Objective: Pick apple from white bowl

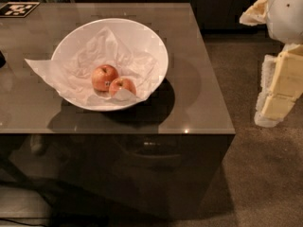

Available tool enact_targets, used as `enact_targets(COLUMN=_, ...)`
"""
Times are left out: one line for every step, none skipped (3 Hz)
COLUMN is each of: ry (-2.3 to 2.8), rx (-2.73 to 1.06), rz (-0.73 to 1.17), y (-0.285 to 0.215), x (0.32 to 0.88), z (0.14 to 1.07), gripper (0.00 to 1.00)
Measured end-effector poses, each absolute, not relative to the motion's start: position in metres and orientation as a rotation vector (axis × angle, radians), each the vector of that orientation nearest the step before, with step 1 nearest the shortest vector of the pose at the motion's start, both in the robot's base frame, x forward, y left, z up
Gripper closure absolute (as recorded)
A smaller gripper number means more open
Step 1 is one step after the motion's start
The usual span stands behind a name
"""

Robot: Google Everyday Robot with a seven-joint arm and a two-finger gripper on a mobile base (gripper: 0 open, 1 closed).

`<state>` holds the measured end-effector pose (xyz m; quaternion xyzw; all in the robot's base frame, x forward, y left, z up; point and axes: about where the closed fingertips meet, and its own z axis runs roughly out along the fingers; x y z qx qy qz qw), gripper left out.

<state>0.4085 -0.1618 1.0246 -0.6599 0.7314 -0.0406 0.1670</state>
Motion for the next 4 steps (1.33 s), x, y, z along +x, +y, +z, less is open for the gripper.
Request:
enact_targets(ry=2.082, rx=-1.878, rz=-0.115, y=-0.162, x=0.408, z=1.025, gripper=0.0)
enact_targets(ry=2.059, rx=-1.87, rz=-0.096, y=-0.16, x=0.41, z=1.035, gripper=0.0)
enact_targets(ry=1.963, rx=-1.88, rz=-0.045, y=-0.127, x=0.426, z=1.073, gripper=0.0)
enact_targets(ry=1.878, rx=-1.899, rz=0.018, y=-0.081, x=0.45, z=1.091, gripper=0.0)
